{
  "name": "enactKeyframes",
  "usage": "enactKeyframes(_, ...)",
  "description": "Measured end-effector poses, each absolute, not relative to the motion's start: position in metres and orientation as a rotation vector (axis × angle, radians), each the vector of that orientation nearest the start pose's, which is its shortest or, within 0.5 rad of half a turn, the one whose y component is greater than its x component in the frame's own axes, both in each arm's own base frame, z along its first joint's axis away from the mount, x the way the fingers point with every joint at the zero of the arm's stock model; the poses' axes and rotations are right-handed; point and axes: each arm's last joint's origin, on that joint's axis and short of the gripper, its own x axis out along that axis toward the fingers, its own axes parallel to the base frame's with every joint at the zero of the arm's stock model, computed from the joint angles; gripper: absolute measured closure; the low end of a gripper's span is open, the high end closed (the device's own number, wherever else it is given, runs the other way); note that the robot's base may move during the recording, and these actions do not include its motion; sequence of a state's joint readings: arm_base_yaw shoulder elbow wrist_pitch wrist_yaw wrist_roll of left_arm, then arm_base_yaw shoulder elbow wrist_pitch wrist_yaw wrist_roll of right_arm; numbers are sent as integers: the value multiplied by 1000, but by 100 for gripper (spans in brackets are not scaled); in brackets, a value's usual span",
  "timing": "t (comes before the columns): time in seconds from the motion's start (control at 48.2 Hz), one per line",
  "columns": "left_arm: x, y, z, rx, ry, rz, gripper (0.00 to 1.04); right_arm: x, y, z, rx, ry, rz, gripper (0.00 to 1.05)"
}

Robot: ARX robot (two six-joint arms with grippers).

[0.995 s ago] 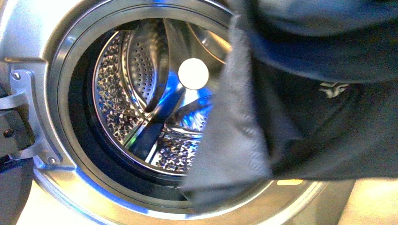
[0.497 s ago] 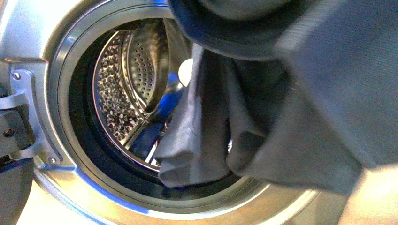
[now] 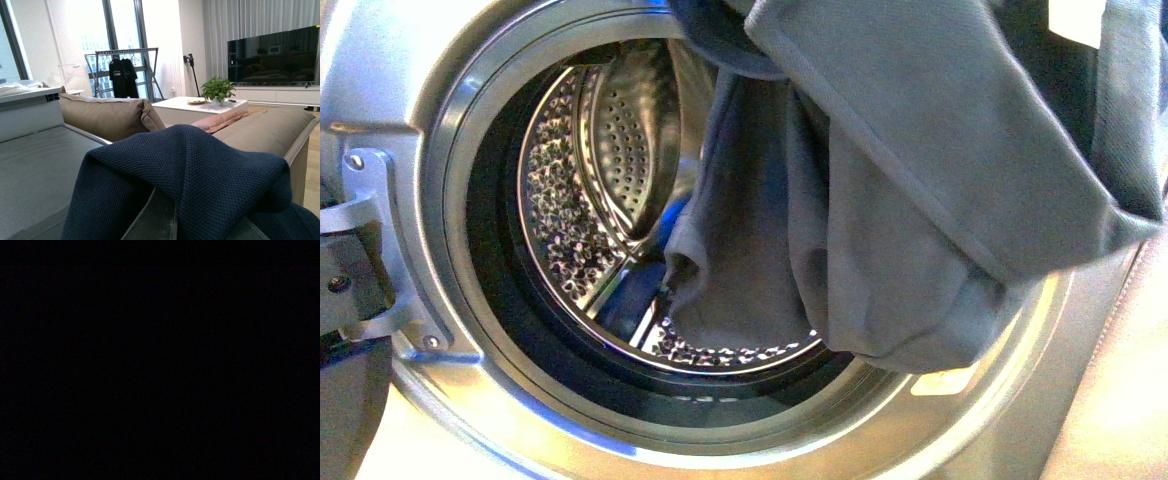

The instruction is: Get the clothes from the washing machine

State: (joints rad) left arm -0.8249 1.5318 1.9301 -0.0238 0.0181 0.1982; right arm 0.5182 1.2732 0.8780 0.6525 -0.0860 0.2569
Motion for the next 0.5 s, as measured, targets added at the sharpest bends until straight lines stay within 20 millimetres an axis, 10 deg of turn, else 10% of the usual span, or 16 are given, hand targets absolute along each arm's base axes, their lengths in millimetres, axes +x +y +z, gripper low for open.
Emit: enactKeyframes(0.497, 205, -222, 553, 33, -435, -794, 100, 235, 77, 331, 337, -209, 391, 7)
